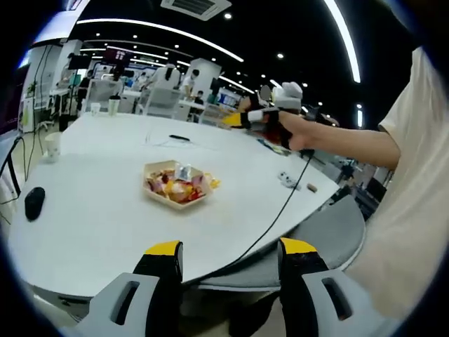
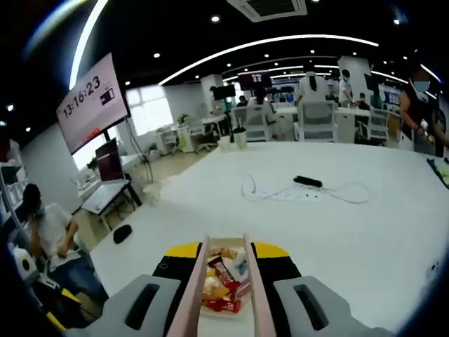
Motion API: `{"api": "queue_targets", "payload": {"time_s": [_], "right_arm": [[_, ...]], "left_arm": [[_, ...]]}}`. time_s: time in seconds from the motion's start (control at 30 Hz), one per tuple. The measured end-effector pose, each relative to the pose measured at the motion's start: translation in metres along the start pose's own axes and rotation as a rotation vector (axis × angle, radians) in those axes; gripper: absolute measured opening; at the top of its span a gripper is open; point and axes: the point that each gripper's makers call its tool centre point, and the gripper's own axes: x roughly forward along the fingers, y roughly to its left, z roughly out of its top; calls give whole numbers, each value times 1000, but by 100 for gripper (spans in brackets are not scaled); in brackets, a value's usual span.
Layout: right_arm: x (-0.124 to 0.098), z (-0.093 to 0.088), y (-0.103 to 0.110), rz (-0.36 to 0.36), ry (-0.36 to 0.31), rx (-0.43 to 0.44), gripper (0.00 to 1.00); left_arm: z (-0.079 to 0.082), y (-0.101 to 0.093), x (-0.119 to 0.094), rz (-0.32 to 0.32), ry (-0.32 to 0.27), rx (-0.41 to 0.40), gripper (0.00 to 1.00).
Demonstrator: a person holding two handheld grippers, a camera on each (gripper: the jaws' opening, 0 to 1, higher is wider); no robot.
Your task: Place the target food into the container with the food tongs after gripping and lifting it, then release it inside without dropping or visibly crushing the food.
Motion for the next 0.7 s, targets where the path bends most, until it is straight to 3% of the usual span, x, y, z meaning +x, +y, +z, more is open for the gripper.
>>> {"api": "queue_targets", "payload": {"time_s": [0.47,0.7], "right_arm": [[-43,-18,-52,-95,4,60,27],[-54,-27,-71,-120,0,105,28]], "left_arm": [[3,-24,32,-89,47,42,53],[13,-35,43,-112,46,65,53]]}}
